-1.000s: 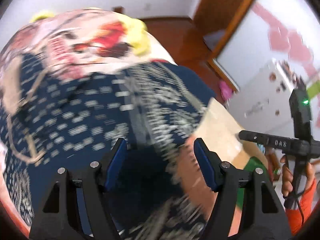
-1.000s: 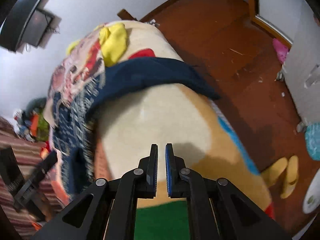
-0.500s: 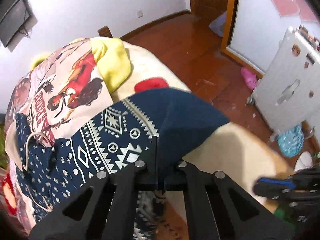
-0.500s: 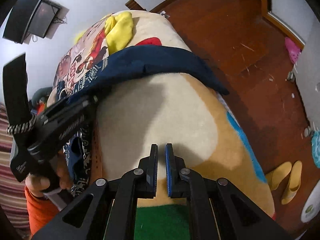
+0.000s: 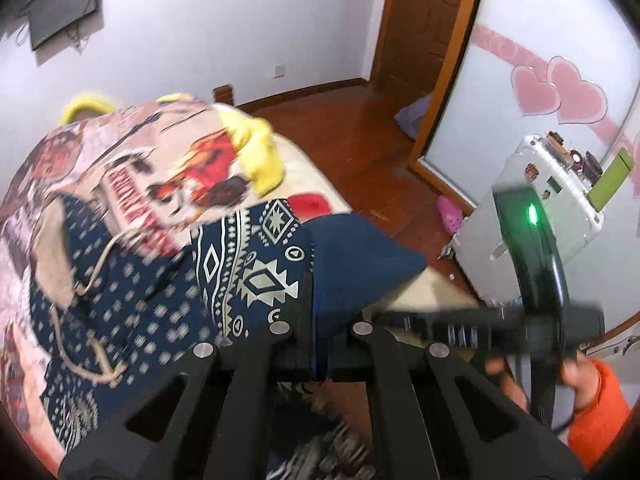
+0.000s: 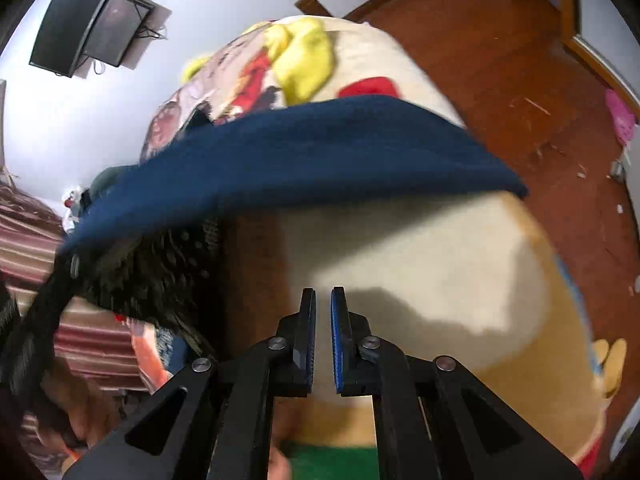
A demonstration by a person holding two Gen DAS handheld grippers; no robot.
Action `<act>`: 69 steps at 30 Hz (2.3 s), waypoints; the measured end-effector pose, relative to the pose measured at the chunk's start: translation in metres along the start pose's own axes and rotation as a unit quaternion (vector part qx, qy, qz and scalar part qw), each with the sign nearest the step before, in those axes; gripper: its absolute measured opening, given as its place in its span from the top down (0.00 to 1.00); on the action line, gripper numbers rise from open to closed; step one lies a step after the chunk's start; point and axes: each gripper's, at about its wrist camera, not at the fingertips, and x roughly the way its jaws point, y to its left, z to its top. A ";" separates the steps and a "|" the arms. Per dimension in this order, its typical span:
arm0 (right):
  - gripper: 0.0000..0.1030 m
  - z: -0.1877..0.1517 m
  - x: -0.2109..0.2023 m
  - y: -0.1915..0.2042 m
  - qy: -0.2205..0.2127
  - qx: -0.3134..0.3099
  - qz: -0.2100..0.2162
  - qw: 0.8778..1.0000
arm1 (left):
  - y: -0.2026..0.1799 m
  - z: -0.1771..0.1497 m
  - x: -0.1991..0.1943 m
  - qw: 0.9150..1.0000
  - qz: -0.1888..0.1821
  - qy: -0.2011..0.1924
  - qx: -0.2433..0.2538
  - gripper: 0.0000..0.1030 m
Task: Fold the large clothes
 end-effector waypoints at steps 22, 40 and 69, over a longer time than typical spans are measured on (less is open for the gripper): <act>0.97 0.010 0.071 0.127 0.020 -0.098 0.031 0.994 | 0.113 -0.120 -0.004 0.991 -0.011 0.082 -0.104 0.65; 0.97 -0.050 -0.033 0.033 -0.020 -0.150 -0.104 0.983 | 0.042 -0.015 0.044 0.995 0.048 0.080 0.044 0.20; 0.97 -0.060 -0.043 0.010 -0.032 -0.100 -0.087 0.991 | 0.021 0.042 -0.022 0.995 0.052 -0.048 0.076 0.95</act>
